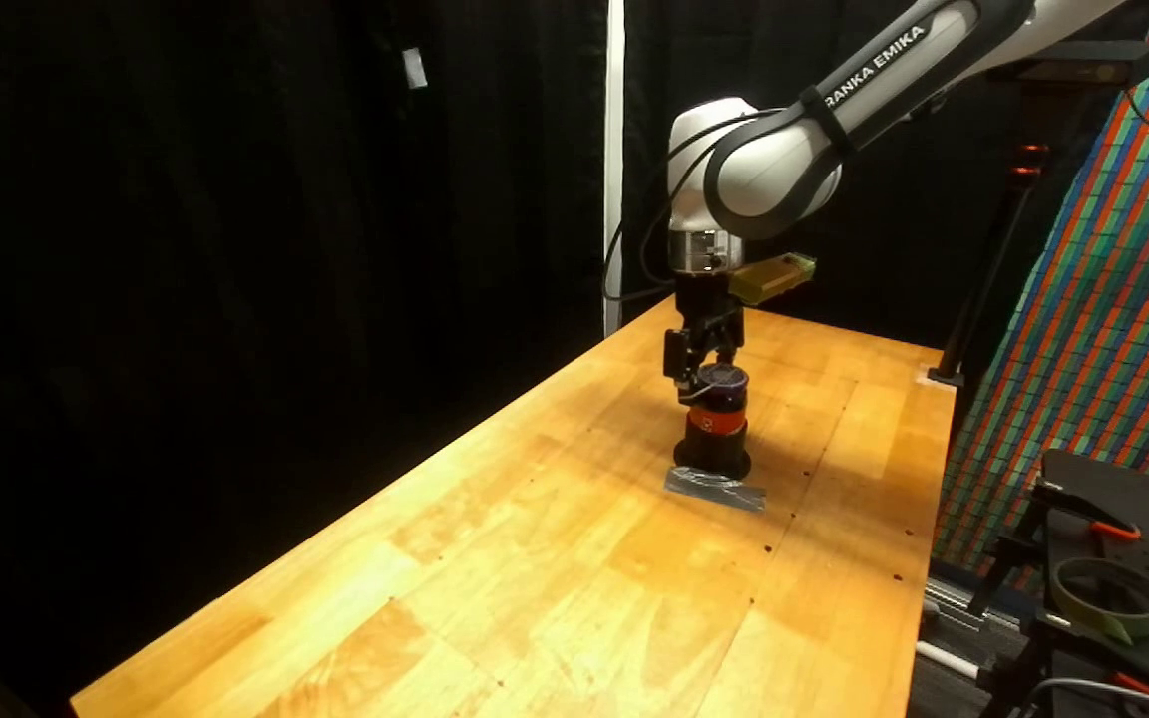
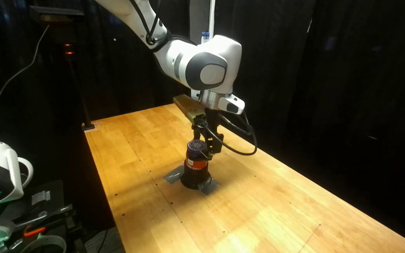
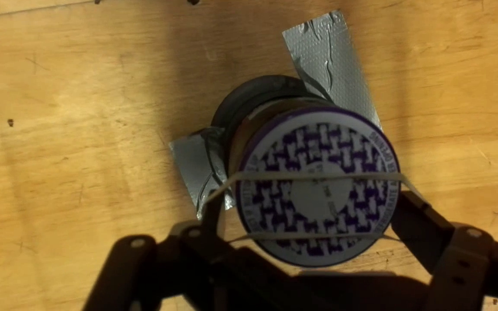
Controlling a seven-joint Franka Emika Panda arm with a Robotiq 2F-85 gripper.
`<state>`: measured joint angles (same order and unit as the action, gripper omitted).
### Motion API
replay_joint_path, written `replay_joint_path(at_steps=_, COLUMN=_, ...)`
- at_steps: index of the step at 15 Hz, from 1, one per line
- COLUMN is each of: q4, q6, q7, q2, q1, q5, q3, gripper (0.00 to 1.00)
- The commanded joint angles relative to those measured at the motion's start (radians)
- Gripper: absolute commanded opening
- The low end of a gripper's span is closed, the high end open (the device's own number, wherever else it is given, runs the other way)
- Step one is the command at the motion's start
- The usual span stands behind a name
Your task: Put a rubber band around the brown cup
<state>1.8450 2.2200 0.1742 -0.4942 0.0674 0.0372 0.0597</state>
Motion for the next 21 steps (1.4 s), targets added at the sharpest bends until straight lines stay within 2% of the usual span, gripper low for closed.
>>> replay_joint_path(at_steps=1, q4=-0.041, q6=0.045, q7=0.001, q2=-0.036, q1=0.027, q5=-0.023, q3=-0.016, gripper=1.0)
replay_joint_path(at_steps=8, q4=-0.067, q6=0.005, q7=0.017, q2=-0.053, q1=0.043, q5=-0.059, q3=-0.035, gripper=1.0)
replay_joint_path(at_steps=17, q4=-0.125, q6=0.03, q7=0.049, q2=-0.126, q1=0.065, q5=-0.094, q3=-0.054, gripper=1.0)
replay_joint_path(at_steps=21, q4=-0.103, q6=0.017, q7=0.051, q2=-0.115, q1=0.067, q5=-0.091, q3=-0.057, gripper=1.0)
